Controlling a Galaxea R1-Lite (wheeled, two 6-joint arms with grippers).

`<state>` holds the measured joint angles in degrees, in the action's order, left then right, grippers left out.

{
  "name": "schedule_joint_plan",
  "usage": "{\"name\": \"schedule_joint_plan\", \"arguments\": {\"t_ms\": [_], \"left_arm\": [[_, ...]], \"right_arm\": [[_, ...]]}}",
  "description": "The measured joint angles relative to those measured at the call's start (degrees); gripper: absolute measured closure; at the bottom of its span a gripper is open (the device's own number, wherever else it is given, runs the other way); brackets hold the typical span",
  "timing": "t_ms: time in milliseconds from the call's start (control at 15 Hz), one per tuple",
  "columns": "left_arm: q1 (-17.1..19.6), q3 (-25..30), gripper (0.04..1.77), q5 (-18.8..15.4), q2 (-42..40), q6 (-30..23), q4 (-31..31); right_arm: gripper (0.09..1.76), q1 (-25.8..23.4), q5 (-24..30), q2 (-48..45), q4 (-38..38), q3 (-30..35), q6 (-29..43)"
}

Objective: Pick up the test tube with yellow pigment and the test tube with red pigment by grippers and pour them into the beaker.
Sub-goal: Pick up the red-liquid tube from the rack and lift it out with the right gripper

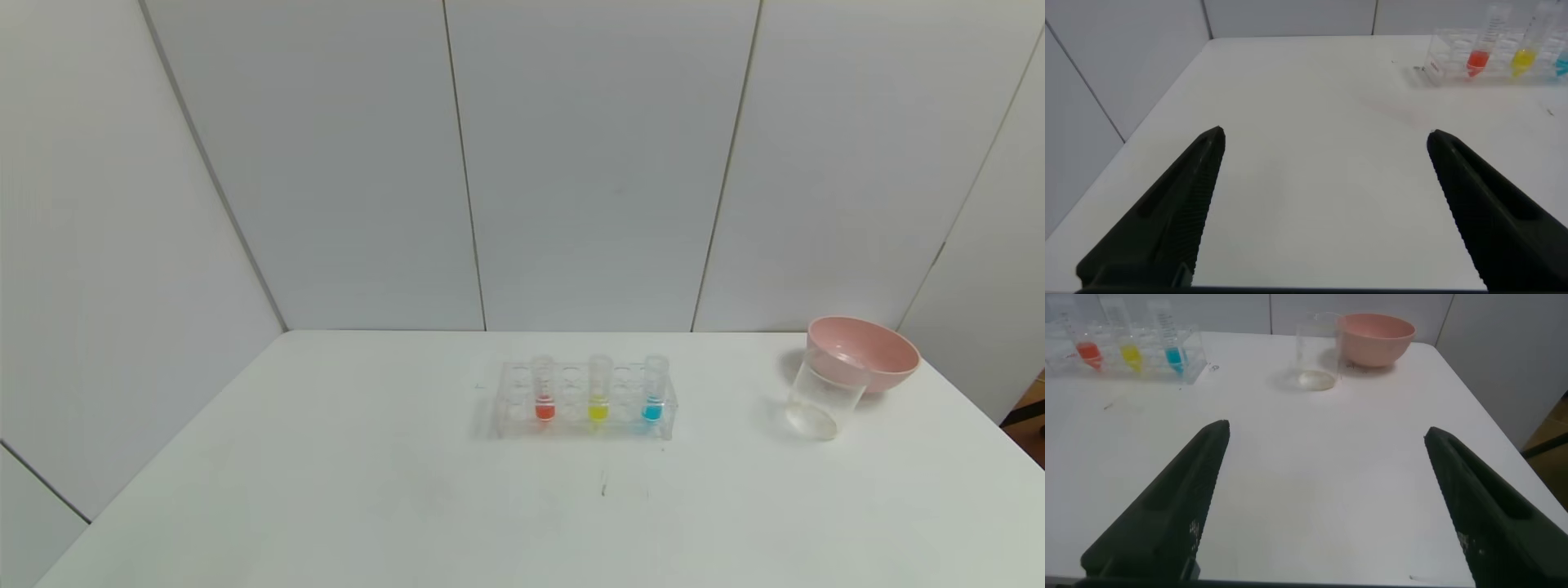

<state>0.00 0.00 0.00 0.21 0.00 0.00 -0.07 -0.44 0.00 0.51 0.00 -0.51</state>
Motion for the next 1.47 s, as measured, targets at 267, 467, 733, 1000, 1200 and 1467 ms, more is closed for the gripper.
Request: {"name": "schedule_joint_plan", "arguments": {"t_ms": [267,467,733,1000,1200,1467], "left_arm": [[0.0,0.0,0.05,0.0,0.0,-0.02,0.0],[0.0,0.0,0.05,0.0,0.0,0.0,0.0],[0.0,0.0,0.05,0.0,0.0,-0.02,0.0],[0.0,0.0,0.05,0.0,0.0,-0.02,0.0],[0.0,0.0,0.05,0.0,0.0,0.0,0.0],[0.0,0.0,0.05,-0.02,0.0,-0.02,0.02]], "right_arm": [[0.14,-0.02,0.06,0.0,0.0,0.0,-0.04],[0.14,-0.04,0.11,0.0,-0.07,0.0,-0.06],[0.14,0.0,0.33,0.0,-0.33,0.0,-0.57],[0.14,-0.02,3.19,0.0,-2.1,-1.6,-0.63],[0.14,0.02,5.06,0.44,-9.33,-7.68,-0.55],[0.14,0.12,9.35,5.1,-12.63,-17.8,-0.68]]}}
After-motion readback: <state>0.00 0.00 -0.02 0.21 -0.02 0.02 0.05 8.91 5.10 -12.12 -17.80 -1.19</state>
